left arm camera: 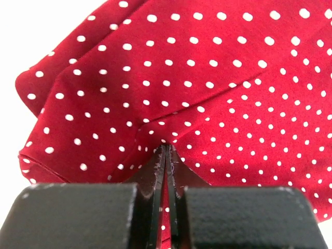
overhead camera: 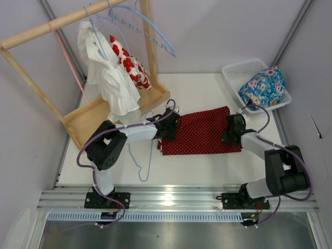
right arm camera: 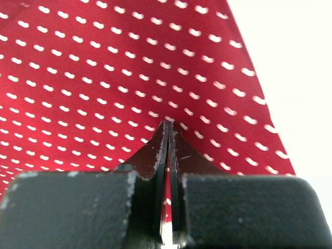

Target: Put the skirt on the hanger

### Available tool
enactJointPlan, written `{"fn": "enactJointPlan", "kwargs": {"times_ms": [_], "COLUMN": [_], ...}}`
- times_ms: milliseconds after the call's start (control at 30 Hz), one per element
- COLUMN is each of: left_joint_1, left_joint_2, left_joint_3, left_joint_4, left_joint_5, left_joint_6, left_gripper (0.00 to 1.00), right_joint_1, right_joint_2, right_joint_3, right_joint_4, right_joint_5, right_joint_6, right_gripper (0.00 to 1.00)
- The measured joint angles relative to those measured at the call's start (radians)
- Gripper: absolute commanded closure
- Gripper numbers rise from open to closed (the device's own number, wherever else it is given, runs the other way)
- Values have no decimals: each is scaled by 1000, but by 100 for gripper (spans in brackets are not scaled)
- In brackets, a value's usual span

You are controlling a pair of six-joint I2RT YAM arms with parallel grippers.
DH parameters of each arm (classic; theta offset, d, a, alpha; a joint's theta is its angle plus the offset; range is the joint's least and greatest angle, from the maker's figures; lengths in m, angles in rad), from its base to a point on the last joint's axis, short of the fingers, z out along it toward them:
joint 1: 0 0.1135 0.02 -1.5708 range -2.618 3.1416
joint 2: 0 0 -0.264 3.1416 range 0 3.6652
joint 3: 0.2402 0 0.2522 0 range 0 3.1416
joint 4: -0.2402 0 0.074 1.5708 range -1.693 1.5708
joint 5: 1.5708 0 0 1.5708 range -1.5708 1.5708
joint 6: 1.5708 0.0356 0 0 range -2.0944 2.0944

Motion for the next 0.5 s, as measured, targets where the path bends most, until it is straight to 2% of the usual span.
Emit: {"fn": "enactJointPlan", "kwargs": {"times_ms": [267,400,500], "left_joint_1": [-159,-207,-203], "left_joint_2": [-45,-67,-86], "left_joint_3": [-52,-73,-79], "left_joint_4": [4,-2,-28], "left_joint_5": [40,76,67], "left_joint_6": [62,59,57], "left_gripper": [94,92,89], "right_joint_1": [-33,-109,-106], "right_joint_2": [-286,-303,-303], "right_joint_3": [-139,-135,-107], "right_joint_4": [-146,-155,-171], "right_joint_5": [92,89,78], "right_joint_6": [76,73,57], "right_gripper": [100,100,100]}}
